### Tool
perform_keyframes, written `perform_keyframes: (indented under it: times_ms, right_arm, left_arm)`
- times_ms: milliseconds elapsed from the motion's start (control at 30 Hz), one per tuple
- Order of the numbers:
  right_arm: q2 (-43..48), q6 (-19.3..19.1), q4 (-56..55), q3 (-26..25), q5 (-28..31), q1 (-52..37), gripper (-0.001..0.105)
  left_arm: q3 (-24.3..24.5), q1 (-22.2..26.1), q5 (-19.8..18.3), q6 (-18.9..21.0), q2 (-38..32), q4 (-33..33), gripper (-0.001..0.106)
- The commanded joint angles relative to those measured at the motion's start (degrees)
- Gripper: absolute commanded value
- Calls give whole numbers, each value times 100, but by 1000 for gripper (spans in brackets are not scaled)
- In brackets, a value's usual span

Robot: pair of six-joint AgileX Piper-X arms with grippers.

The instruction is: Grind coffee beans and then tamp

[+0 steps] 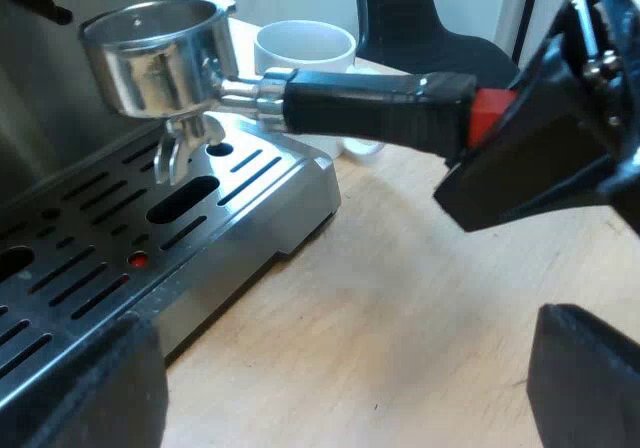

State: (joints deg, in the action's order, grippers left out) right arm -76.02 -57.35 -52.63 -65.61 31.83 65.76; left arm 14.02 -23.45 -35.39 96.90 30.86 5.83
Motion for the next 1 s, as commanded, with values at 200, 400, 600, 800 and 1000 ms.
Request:
perform_keyframes:
  times_ms: [200, 400, 600, 800, 1000]
  right_arm:
    - [410, 234, 52, 299, 879, 569, 0]
    - [655, 487, 51, 656, 1048, 884, 0]
    - [851, 494, 214, 1050, 1136, 1100, 0]
    - [865, 494, 682, 1458, 1173, 1375, 0]
    - [865, 587, 1215, 1914, 1173, 1518, 0]
  left_arm:
    - [48, -27, -90, -35, -17, -1, 87]
    - [48, -27, -90, -23, -17, -1, 87]
    - [48, -27, -279, 126, -17, 28, 87]
    - [48, -27, -292, 124, -17, 30, 87]
    - [48, -27, -292, 124, -17, 184, 87]
